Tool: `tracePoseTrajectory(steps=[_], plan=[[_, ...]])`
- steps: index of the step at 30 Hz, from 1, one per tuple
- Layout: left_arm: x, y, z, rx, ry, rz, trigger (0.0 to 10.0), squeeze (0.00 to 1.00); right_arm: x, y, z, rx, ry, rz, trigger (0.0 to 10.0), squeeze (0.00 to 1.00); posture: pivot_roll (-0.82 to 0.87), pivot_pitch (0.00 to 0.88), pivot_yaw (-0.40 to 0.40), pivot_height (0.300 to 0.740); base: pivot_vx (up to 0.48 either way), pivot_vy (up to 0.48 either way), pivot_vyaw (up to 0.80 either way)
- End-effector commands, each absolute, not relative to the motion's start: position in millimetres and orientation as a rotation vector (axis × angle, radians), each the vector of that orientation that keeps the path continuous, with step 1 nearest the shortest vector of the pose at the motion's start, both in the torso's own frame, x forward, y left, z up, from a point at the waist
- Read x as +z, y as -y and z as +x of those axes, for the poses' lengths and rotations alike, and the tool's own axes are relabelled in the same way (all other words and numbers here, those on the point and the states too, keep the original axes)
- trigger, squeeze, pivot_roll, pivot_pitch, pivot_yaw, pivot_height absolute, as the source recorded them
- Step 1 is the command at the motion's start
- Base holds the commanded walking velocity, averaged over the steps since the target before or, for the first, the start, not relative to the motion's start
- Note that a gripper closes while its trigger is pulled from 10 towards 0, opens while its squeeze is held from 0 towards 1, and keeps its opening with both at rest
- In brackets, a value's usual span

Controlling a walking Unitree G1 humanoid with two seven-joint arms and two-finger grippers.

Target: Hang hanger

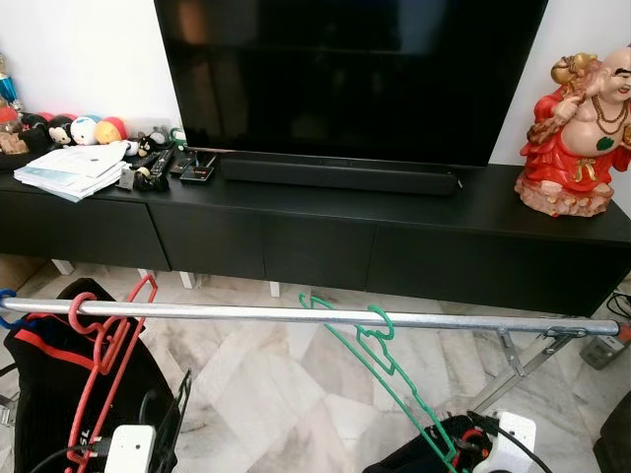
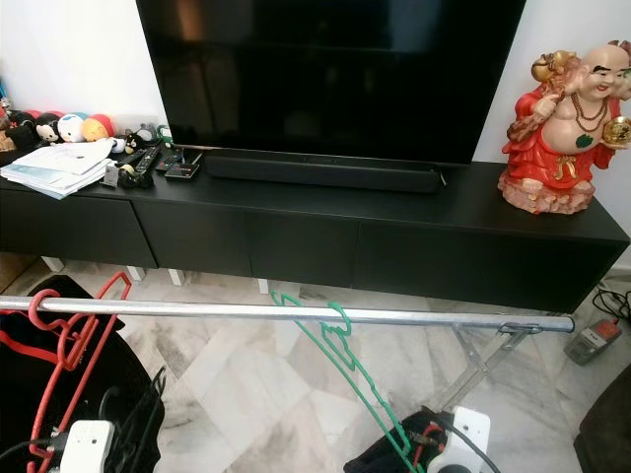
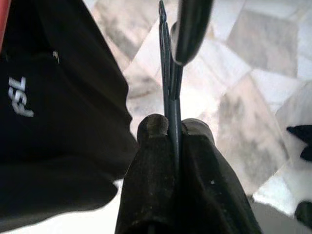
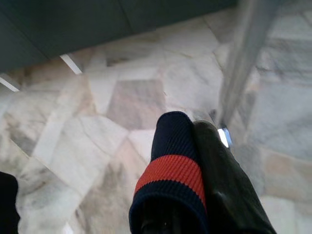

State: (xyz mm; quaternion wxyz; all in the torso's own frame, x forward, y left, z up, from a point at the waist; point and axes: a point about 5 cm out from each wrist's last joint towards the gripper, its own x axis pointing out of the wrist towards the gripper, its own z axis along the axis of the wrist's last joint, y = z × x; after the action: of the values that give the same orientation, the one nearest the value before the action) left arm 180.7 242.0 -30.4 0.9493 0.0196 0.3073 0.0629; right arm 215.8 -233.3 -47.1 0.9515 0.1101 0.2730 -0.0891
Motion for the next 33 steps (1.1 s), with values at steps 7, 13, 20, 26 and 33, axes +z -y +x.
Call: tracePoseTrajectory(steps=[7,13,20,26,33], plan=[[-62.4,-251.3,172.0,0.202,-0.803,0.023,10.0,0.0,-70.4,228.7,184.2,-0.252,-0.717,0.267,10.0,0.0,0.06,0.0,0.031,0.74,0.0,0.0,0.0],[-75.4,-246.0,161.9,0.196,-0.919,0.034,10.0,0.0,-80.2,224.7,169.9,-0.282,-0.804,0.279,10.0,0.0,0.04,0.0,0.041,0.74,0.0,0.0,0.0],[-86.1,-244.4,149.0,0.21,-1.012,0.032,10.0,0.0,-86.7,220.2,158.6,-0.285,-0.853,0.296,10.0,0.0,0.03,0.0,0.041,0.74,0.0,0.0,0.0],[-87.1,-254.4,141.9,0.216,-1.047,0.042,10.0,0.0,-89.9,230.4,145.2,-0.297,-0.891,0.291,10.0,0.0,0.04,0.0,0.038,0.74,0.0,0.379,0.0],[-85.5,-267.2,136.0,0.222,-1.077,0.051,10.0,0.0,-91.1,247.0,131.2,-0.327,-0.928,0.287,10.0,0.0,0.04,0.0,0.04,0.74,0.0,0.473,0.0]])
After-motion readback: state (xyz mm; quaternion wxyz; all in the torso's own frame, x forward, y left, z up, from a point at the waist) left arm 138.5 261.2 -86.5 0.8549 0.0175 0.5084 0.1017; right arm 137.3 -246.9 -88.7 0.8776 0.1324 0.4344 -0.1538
